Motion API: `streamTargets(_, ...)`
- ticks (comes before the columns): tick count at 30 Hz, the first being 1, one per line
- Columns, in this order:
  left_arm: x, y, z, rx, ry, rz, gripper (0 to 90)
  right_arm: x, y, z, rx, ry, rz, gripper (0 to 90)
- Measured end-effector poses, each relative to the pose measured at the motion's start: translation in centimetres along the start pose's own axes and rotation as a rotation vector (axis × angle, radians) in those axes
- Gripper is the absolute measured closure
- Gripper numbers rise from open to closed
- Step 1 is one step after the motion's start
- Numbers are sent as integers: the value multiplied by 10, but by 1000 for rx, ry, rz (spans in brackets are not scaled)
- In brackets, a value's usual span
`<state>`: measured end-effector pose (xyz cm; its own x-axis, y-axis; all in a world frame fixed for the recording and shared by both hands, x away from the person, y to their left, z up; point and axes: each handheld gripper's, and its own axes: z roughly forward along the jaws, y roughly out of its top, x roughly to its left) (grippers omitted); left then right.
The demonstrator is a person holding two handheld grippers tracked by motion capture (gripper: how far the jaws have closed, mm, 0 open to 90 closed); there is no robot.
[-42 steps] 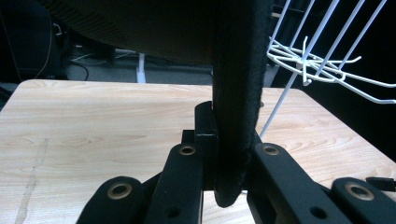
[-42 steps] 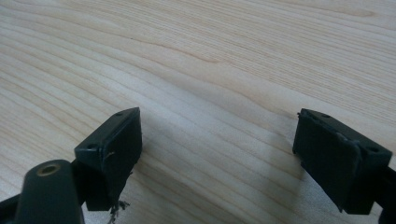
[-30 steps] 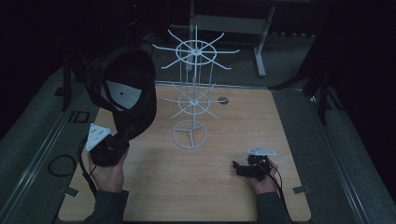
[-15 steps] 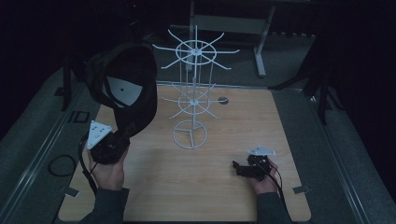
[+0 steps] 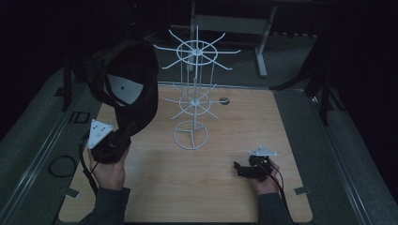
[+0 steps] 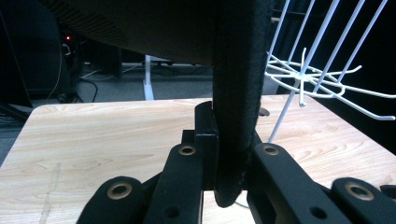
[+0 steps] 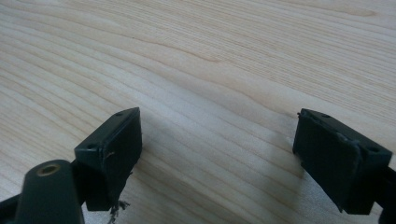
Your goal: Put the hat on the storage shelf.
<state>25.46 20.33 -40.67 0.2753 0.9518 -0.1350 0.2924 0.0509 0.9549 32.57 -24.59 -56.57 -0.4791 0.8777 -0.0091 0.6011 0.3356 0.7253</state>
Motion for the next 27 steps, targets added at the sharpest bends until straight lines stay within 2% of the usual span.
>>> streamTargets(17,-4,2,0,-6,10,26,866,0,1,1,-1,1,-3,153)
streamTargets(27,-7,4,0,-4,27,61,865,0,1,1,0,2,-5,153)
